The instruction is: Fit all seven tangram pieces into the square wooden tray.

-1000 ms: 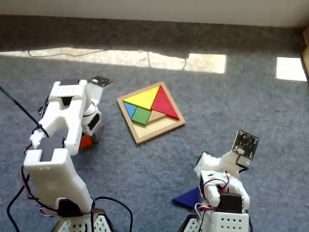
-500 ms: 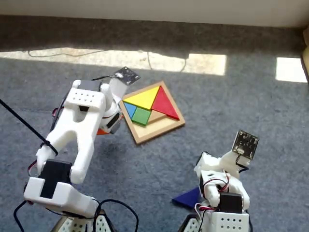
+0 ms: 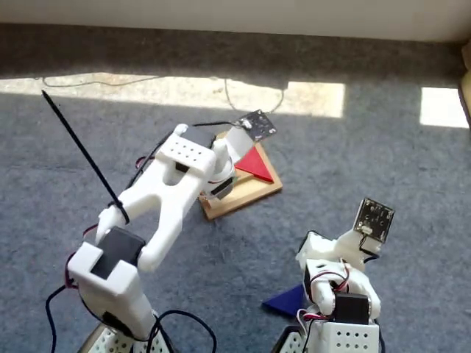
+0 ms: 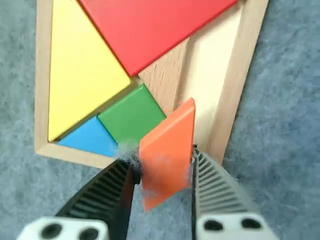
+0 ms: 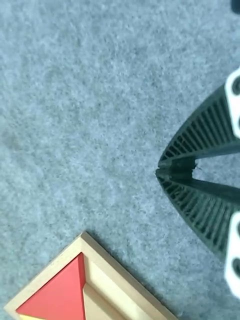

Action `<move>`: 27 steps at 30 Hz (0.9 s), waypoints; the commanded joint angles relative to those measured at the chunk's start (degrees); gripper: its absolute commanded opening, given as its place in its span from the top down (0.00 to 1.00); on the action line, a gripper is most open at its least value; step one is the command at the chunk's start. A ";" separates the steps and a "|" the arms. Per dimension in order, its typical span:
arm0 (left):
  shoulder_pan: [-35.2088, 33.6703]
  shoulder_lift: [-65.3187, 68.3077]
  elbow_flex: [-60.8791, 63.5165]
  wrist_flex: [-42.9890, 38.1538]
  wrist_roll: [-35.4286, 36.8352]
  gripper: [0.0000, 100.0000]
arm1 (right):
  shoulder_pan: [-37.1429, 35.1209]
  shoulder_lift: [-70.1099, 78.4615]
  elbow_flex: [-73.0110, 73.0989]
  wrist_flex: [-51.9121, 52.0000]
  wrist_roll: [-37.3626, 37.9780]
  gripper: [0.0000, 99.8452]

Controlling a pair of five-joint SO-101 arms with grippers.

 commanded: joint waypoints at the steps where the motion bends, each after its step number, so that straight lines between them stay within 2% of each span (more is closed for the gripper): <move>1: 2.51 3.30 -8.48 0.79 0.53 1.00 | 0.66 -0.48 7.78 0.31 0.70 0.99; 6: 5.67 8.66 -18.15 5.80 0.35 1.00 | 0.66 -0.48 7.78 0.31 0.70 0.99; 12: 7.52 15.16 -25.54 9.85 -3.78 0.99 | 0.66 -0.48 7.78 0.31 0.70 0.99; 16: 7.78 19.21 -29.23 12.40 -3.52 0.86 | 0.66 -0.48 7.78 0.31 0.70 0.99; 19: 7.25 20.62 -31.96 13.45 2.20 0.78 | 0.66 -0.48 7.78 0.31 0.70 0.99; 27: 6.64 20.62 -37.76 18.73 3.60 0.78 | 0.66 -0.48 7.78 0.31 0.70 0.99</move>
